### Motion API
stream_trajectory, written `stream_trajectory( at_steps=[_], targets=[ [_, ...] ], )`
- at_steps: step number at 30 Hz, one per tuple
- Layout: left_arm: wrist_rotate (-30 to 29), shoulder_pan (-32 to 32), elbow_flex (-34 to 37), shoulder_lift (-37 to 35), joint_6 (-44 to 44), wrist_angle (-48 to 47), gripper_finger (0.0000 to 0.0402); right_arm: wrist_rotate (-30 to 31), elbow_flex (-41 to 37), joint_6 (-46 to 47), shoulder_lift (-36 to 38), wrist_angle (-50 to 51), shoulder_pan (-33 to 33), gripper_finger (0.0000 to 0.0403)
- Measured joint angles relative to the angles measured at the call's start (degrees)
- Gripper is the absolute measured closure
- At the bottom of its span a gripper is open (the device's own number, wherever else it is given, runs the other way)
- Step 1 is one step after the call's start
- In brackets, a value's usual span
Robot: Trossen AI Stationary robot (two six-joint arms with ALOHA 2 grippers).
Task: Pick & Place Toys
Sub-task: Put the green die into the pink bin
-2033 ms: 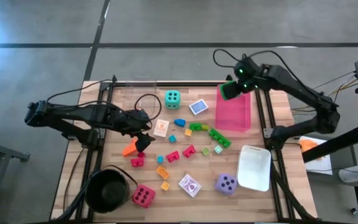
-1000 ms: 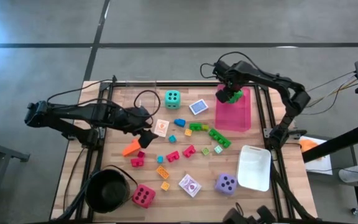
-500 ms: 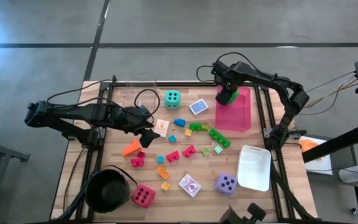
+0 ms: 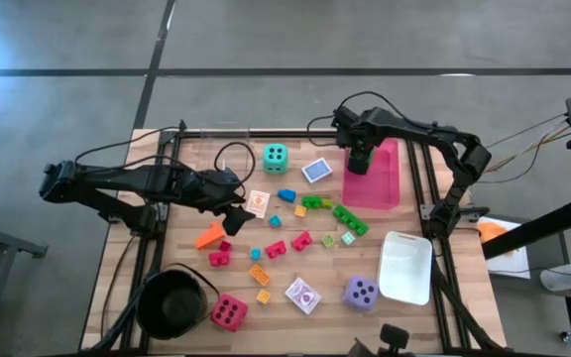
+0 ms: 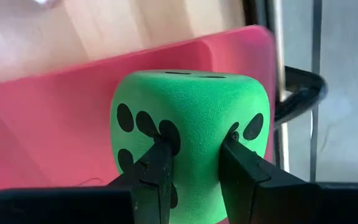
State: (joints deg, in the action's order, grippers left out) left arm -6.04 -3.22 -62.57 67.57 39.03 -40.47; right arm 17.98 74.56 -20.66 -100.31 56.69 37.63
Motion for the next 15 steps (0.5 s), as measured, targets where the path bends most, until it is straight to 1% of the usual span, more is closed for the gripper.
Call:
stream_trajectory(
  at_steps=[9,15],
  targets=[
    [0.0,0.0,0.0,0.02,0.22,-0.01,0.0084,3.04,-4.31,-5.66,0.91,-5.9,-2.98,0.0317],
    [0.0,0.0,0.0,0.02,0.22,0.0,0.0084,3.68,-5.29,-4.68,1.01,-7.0,-3.28,0.0318]
  ],
)
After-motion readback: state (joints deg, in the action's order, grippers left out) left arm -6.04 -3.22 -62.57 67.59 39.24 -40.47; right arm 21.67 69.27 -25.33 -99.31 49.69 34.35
